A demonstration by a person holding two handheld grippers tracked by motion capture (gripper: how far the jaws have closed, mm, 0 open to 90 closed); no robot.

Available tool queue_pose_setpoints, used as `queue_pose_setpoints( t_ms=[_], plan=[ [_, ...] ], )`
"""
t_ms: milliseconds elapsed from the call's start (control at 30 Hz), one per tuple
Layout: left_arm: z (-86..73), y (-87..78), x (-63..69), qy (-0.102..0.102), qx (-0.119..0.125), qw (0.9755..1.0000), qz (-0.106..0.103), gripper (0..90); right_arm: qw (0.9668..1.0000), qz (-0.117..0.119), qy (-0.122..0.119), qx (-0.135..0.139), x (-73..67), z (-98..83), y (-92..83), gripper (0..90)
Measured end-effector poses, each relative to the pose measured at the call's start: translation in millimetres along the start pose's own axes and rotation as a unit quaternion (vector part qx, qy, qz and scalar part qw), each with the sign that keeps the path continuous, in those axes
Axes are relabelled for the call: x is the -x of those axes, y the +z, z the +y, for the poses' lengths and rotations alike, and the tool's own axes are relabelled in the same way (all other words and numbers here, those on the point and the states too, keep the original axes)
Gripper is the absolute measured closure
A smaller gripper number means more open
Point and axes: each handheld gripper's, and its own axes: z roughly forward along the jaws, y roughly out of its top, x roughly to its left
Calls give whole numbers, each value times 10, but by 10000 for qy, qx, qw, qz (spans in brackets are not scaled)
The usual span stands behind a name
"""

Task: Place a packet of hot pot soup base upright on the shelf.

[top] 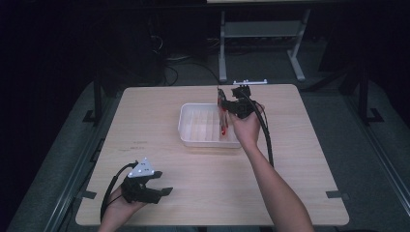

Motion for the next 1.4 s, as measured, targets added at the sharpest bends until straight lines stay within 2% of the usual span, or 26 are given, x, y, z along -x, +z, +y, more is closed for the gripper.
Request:
queue_pose_setpoints(
  t_ms=[467,800,900,1400],
  plan=[
    [8,-3,5,7,29,10000,-17,295,9997,124,-199,-19,-27,-187,26,899],
    [12,2,11,27,0,10000,-23,295,9987,190,-254,-394,10,-285,10,899],
    [13,0,13,45,-2,10000,-20,295,9979,274,-234,-542,32,-297,-7,899],
    [14,21,23,33,-25,10000,-46,297,9960,377,-230,-783,93,-379,-20,899]
  ],
)
